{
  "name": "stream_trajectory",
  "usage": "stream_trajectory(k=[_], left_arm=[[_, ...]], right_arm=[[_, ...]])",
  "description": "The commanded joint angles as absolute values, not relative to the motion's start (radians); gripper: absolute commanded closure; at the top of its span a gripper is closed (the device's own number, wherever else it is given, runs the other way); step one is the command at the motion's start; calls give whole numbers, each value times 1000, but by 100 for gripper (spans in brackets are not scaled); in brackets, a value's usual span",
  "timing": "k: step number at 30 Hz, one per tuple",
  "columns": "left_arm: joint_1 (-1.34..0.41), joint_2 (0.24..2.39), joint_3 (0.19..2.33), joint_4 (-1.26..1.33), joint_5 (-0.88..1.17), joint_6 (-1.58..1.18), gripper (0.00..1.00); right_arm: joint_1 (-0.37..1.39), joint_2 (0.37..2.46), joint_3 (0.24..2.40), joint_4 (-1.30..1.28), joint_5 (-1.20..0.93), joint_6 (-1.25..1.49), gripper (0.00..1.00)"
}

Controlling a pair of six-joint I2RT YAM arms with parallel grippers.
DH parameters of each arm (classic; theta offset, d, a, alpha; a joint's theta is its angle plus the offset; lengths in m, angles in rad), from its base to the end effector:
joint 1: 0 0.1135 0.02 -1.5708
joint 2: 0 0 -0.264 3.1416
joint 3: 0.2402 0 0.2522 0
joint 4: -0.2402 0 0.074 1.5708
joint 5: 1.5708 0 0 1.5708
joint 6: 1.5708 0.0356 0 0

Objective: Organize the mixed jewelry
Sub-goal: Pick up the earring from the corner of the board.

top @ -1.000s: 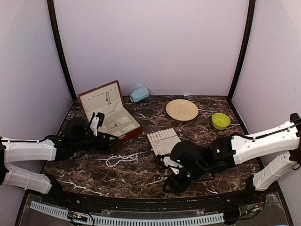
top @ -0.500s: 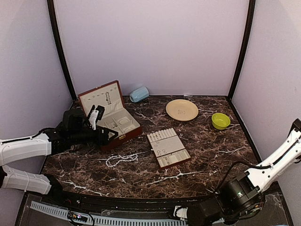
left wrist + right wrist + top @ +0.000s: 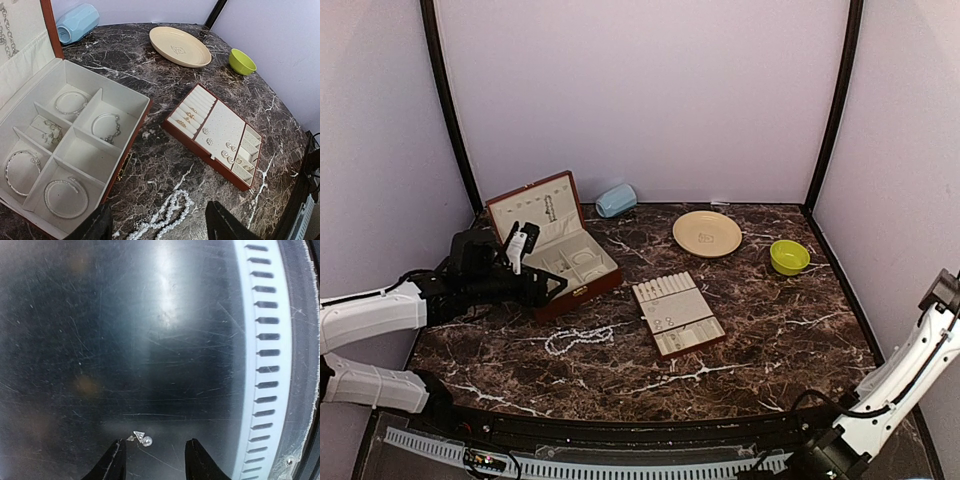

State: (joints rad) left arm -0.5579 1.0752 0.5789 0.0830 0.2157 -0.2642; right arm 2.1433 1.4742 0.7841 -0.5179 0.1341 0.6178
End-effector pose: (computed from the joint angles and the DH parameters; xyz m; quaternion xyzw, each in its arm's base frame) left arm 0.1979 -0.1325 0.2382 0.1800 0.8147 -0.2999 0.4625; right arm -0.1371 0.2215 0.1644 -0.6693 0.7178 0.1643 0.0988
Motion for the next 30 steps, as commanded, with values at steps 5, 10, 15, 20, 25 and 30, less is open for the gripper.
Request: stream_trajectory(k=[5, 10, 15, 20, 25, 30], left_arm=[[-548, 1022, 587, 68, 204, -247, 33], [-549, 1022, 589, 71, 209, -247, 33], [-547, 1019, 589, 71, 204, -247, 33], [-548, 1021, 589, 71, 205, -247, 33], [-548, 1027, 588, 75, 209, -249, 33], [-548, 1028, 583, 79, 213, -253, 33]], right_arm=[[2167, 1523, 807, -488, 194, 584, 61], [2192, 1540, 811, -503, 202, 583, 66], [2204, 1550, 809, -500, 206, 577, 69], [2213, 1566, 804, -501, 228, 583, 77], [2213, 1565, 795, -498, 239, 608, 87], [2213, 1549, 787, -501, 271, 633, 96]])
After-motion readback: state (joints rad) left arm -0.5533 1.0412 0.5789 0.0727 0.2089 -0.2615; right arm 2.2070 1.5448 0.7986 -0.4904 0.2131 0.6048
